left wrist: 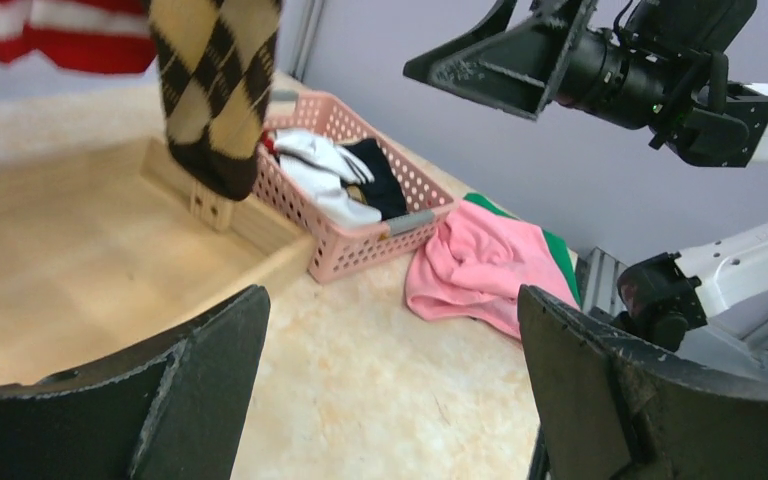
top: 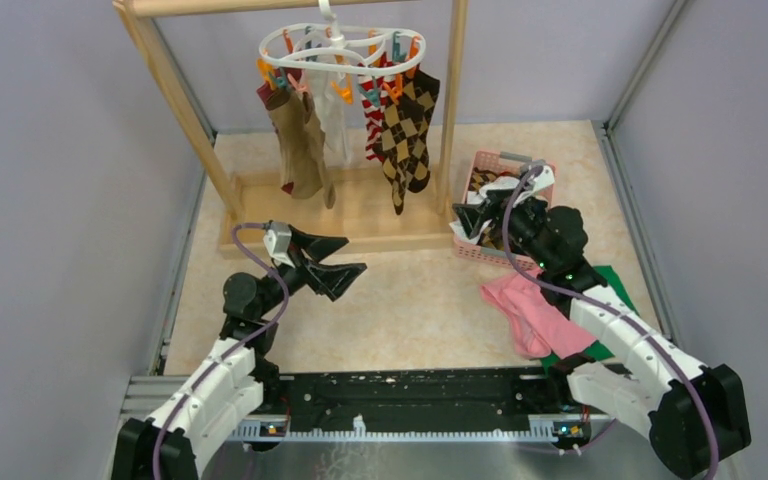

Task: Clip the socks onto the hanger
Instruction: Pick up the sock from the bin.

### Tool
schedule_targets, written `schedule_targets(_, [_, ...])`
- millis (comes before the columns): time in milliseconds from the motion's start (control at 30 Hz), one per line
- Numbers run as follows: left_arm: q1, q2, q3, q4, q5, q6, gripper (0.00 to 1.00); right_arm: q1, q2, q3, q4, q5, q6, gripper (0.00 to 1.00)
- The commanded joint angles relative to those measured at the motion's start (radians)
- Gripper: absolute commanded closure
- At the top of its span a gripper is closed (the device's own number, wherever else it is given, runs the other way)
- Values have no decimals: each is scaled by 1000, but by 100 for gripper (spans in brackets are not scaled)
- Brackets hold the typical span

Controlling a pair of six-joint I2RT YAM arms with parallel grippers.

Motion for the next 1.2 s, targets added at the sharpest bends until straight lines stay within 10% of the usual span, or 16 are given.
schedule_targets(0, [-3,31,-93,211,-64,-139,1,-39,15,-10,-63,257,89,6])
schedule_targets(467, [-2,144,-76,184,-95,-197,1,-199,390,78,-51,373,367,42])
schedule_targets(933, [-2,54,-91,104,-128,-158,2,-199,531,109,2,369,312,53])
schedule_targets(1167, [-2,53,-92,102,-124,-159,2,-199,493,95,4,411,264,87])
